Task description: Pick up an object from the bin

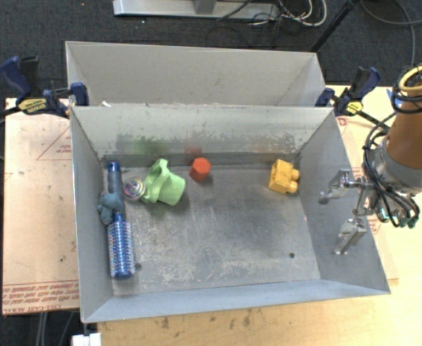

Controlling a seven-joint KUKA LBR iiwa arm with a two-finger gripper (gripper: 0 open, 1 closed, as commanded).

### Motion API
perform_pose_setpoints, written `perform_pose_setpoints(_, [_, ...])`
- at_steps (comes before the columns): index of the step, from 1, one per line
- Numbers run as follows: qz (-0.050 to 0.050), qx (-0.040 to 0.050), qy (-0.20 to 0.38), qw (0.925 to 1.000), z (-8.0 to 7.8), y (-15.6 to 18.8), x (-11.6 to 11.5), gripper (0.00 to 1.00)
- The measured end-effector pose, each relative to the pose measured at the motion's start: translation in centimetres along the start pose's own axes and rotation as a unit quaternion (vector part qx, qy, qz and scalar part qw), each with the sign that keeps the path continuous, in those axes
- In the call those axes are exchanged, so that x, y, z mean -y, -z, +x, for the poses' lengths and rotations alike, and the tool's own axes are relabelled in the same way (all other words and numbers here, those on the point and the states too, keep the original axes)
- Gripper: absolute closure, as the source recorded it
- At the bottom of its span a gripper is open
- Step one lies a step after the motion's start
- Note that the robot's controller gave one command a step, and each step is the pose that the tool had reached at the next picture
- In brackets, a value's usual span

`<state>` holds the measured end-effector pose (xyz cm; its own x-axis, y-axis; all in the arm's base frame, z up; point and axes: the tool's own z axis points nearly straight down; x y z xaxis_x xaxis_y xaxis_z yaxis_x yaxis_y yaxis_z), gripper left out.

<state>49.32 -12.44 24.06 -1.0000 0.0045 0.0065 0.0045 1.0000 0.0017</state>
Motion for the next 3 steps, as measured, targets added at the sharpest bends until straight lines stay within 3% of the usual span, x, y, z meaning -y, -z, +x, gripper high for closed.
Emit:
perform_pose_setpoints(1, [0.0, 0.0028, 0.026, 0.9997, -9.4, -10.7, -1.1, 0.0])
perform_pose_setpoints(2, [-0.001, 0.0088, -0.031, 0.9995, -15.2, -4.7, -6.4, 0.0])
perform_pose_setpoints(3, [-0.002, 0.0007, -0.033, 0.9994, -9.1, -9.8, -17.2, 0.0])
